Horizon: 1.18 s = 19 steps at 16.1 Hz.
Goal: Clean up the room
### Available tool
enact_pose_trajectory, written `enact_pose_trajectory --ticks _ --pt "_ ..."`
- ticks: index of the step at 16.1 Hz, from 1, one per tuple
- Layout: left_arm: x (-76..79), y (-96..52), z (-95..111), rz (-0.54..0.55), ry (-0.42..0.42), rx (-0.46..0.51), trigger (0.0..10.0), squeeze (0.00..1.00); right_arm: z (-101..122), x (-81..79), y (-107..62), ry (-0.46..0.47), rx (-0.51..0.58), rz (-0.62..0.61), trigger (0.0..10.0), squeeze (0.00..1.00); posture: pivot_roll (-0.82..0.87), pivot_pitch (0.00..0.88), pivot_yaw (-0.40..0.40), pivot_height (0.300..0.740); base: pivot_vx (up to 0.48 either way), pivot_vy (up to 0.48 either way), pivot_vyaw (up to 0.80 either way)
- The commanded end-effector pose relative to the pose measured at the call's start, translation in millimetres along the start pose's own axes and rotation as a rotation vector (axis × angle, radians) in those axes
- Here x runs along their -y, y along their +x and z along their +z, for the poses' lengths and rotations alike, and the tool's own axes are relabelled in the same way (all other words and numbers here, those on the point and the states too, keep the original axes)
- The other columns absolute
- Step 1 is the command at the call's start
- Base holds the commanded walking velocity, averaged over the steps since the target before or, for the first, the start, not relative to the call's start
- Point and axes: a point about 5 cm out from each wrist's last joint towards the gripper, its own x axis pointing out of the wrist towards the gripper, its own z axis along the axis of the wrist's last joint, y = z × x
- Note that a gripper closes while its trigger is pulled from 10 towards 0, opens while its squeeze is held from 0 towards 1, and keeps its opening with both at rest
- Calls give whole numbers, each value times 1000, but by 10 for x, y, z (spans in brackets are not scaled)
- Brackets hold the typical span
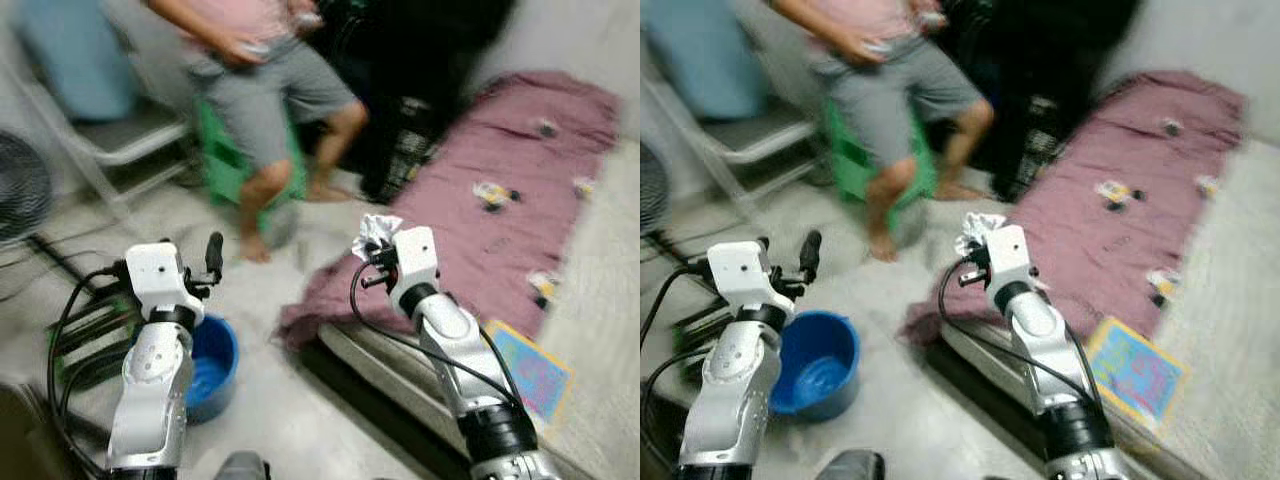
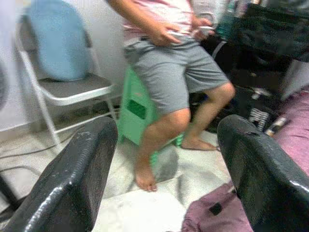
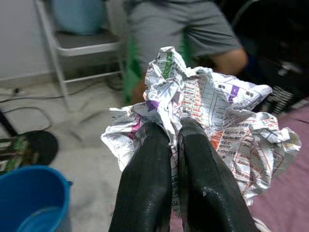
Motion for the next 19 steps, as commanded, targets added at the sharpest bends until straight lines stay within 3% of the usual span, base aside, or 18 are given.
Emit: enact_pose_trajectory --ticks 1,19 --pt "42 -3 10 -10 1 6 10000 0 -5 47 -2 -4 -2 -11 10000 0 -16 0 -41 740 0 0 800" --pt "50 27 20 -15 14 15 10000 0 14 28 36 -25 6 6 10000 0 -24 0 -40 740 0 0 800"
